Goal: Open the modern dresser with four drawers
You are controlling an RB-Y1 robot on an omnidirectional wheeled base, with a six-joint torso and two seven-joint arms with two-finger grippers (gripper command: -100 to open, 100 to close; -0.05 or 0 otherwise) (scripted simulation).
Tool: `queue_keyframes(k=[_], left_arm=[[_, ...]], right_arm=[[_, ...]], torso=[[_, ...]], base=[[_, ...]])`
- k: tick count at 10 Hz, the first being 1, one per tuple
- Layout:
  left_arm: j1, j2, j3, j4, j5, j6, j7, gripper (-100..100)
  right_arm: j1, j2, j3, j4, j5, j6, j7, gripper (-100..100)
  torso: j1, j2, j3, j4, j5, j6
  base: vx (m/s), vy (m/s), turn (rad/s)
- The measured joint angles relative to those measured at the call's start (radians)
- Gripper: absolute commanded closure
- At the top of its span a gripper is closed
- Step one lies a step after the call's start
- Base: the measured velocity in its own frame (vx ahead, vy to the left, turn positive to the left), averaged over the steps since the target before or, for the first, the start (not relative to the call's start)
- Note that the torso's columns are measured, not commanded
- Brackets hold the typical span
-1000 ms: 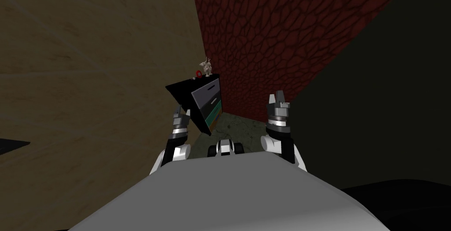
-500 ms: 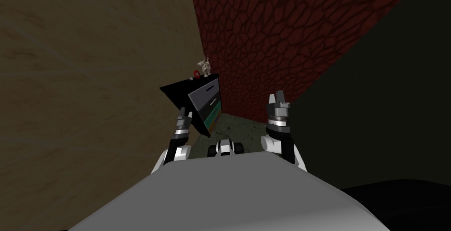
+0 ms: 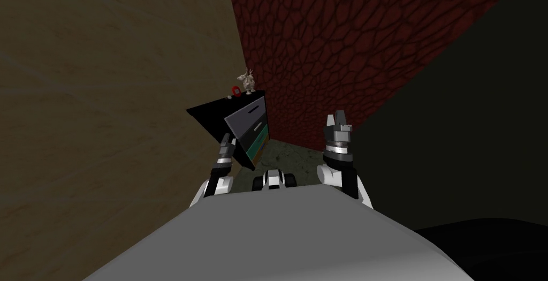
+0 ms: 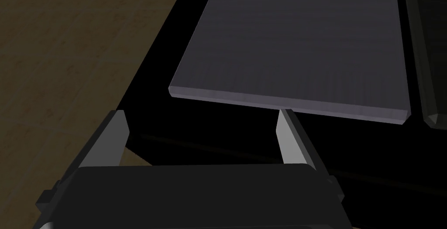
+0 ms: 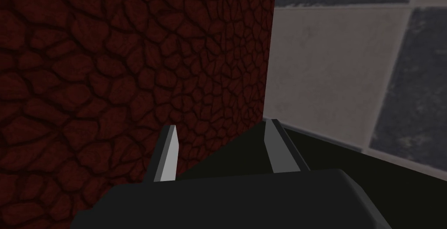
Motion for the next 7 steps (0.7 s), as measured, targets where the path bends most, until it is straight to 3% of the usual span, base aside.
queue_keyframes(k=[3,7], left_arm=[[-0.037,0.003,0.001,0.097,0.000,-0.028,-0.009,-100],[-0.046,0.008,0.001,0.173,0.002,-0.052,-0.012,-100]], right_arm=[[0.000,0.000,0.000,0.000,0.000,0.000,0.000,0],[0.000,0.000,0.000,0.000,0.000,0.000,0.000,0]], torso=[[0.000,0.001,0.001,0.000,0.000,0.000],[0.001,0.001,0.001,0.000,0.000,0.000]], base=[[0.100,-0.007,-0.014],[0.069,-0.008,-0.013]])
